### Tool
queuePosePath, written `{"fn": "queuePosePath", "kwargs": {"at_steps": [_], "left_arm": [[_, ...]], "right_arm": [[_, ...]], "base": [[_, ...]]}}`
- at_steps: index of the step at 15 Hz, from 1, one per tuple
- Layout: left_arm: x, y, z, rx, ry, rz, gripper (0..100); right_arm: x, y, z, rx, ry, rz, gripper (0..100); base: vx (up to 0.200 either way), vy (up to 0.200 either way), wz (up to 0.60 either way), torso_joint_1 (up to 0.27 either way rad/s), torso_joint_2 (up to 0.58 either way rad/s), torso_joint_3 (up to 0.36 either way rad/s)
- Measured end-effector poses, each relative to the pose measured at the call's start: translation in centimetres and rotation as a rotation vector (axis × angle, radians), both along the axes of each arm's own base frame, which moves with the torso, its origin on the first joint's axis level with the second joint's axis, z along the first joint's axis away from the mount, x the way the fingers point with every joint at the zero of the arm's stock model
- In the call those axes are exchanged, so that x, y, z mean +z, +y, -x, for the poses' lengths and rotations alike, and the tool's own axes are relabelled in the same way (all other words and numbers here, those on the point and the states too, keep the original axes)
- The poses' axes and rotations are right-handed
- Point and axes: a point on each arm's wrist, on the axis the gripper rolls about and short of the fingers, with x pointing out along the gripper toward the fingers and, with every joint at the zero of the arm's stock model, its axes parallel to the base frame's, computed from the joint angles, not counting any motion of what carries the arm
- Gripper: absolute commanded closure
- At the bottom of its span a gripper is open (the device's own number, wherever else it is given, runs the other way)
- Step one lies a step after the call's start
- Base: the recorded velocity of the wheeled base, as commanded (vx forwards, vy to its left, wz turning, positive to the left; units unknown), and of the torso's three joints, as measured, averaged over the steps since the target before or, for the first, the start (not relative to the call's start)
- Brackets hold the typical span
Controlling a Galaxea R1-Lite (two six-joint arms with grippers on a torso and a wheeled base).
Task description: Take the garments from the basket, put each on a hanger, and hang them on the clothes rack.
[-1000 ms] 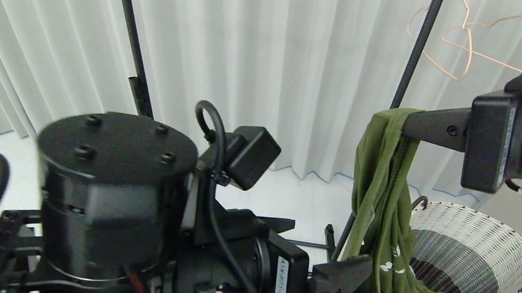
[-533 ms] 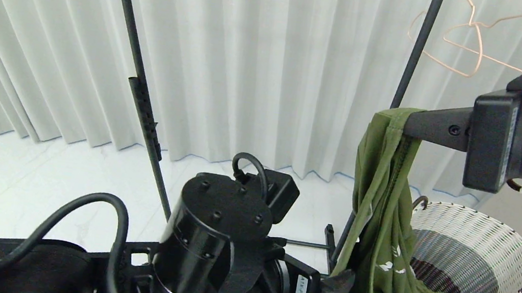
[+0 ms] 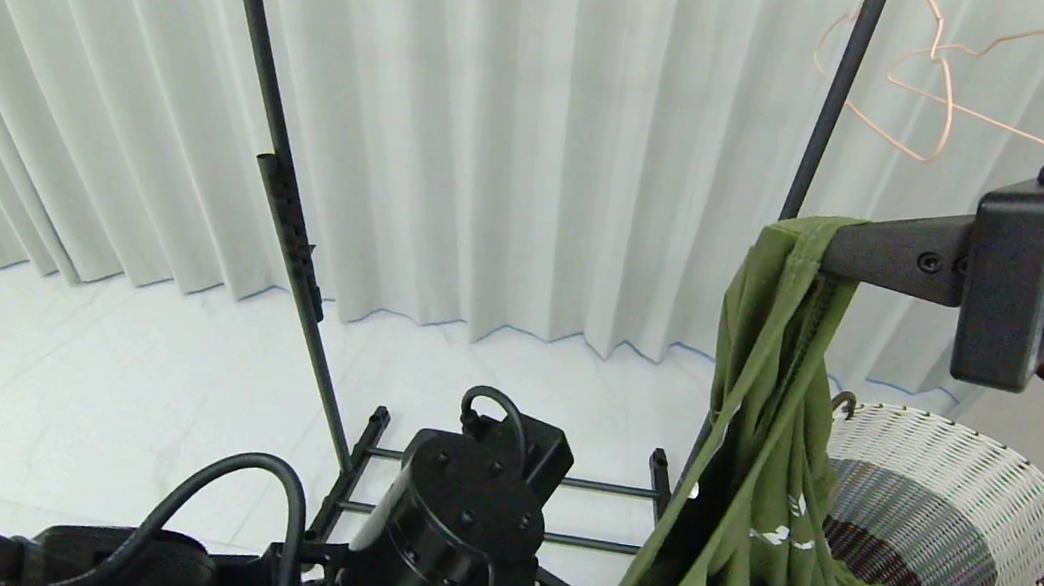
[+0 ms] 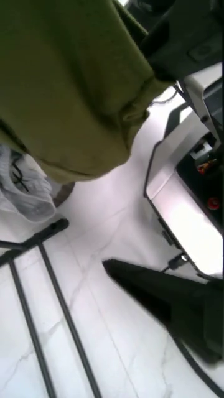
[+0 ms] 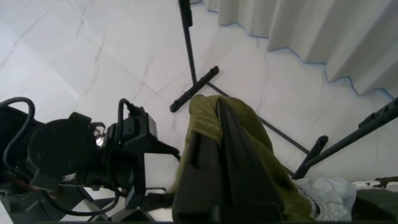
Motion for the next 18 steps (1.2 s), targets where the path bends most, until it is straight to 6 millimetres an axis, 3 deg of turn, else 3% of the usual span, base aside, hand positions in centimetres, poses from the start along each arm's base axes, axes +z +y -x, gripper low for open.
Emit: {"fn": "queuePosePath", "kwargs": {"at_steps": [4, 8, 10, 15, 17, 18], "left_arm": [[0.8, 0.8, 1.0, 0.004, -0.083, -0.041, 100], [4.7, 4.2, 2.6, -0.018, -0.177, -0.069, 100], [8.2, 6.9, 3.2, 0.014, -0.166, -0.109, 100], [21.2, 11.7, 4.8, 0.115, -0.298, 0.043, 100], [23.9, 12.6, 5.1, 0.120, -0.376, 0.038, 100], [24.1, 12.6, 5.0, 0.106, -0.420, -0.019, 100]], "right_arm": [[-0.1, -0.8, 0.0, -0.022, 0.013, 0.029, 100], [0.2, -1.3, -0.6, -0.058, -0.013, 0.023, 100], [0.1, -1.6, -1.0, -0.079, -0.031, 0.040, 100], [0.8, -2.7, -0.9, -0.130, -0.068, 0.020, 100], [0.8, -3.5, -0.5, -0.188, -0.082, 0.026, 100], [0.6, -3.9, -0.3, -0.208, -0.085, 0.032, 100]], "base": [[0.000, 0.000, 0.00, 0.000, 0.00, 0.000], [0.000, 0.000, 0.00, 0.000, 0.00, 0.000], [0.000, 0.000, 0.00, 0.000, 0.00, 0.000], [0.000, 0.000, 0.00, 0.000, 0.00, 0.000], [0.000, 0.000, 0.00, 0.000, 0.00, 0.000], [0.000, 0.000, 0.00, 0.000, 0.00, 0.000]]}}
